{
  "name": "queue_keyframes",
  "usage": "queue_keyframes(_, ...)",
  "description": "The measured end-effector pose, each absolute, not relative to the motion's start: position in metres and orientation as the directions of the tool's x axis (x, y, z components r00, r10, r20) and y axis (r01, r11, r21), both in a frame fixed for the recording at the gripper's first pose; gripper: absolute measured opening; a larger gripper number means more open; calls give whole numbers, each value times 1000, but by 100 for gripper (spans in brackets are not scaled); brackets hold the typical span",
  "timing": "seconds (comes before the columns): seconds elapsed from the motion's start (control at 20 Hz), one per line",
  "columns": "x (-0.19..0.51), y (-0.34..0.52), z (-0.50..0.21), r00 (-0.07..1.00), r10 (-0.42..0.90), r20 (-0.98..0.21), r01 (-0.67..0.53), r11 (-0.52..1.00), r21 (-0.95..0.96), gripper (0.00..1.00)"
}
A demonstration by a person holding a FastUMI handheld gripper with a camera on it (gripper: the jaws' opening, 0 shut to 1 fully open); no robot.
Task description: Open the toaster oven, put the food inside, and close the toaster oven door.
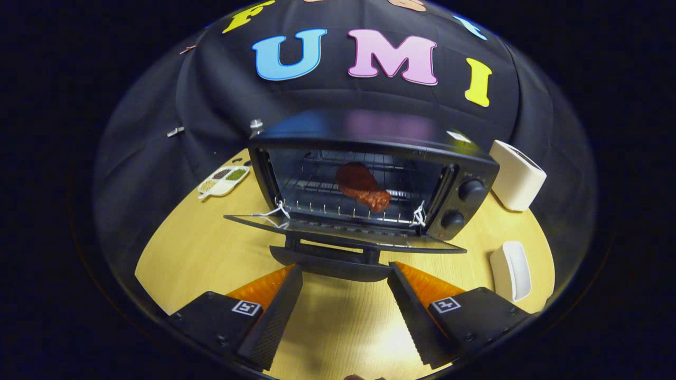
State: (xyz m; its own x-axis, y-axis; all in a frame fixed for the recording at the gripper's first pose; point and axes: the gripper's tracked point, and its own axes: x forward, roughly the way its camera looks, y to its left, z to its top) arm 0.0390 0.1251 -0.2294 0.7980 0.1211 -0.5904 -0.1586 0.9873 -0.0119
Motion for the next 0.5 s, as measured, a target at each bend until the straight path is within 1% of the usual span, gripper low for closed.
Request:
queue_keyframes(0.2, 76, 124, -200, 830, 104, -548, -112, 993, 19, 100)
queue_keyframes(0.3, 87, 127, -180, 851, 102, -514, -115, 993, 7, 99)
queue_keyframes(0.5, 84, 126, -131, 895, 131, -426, -128, 991, 36, 99)
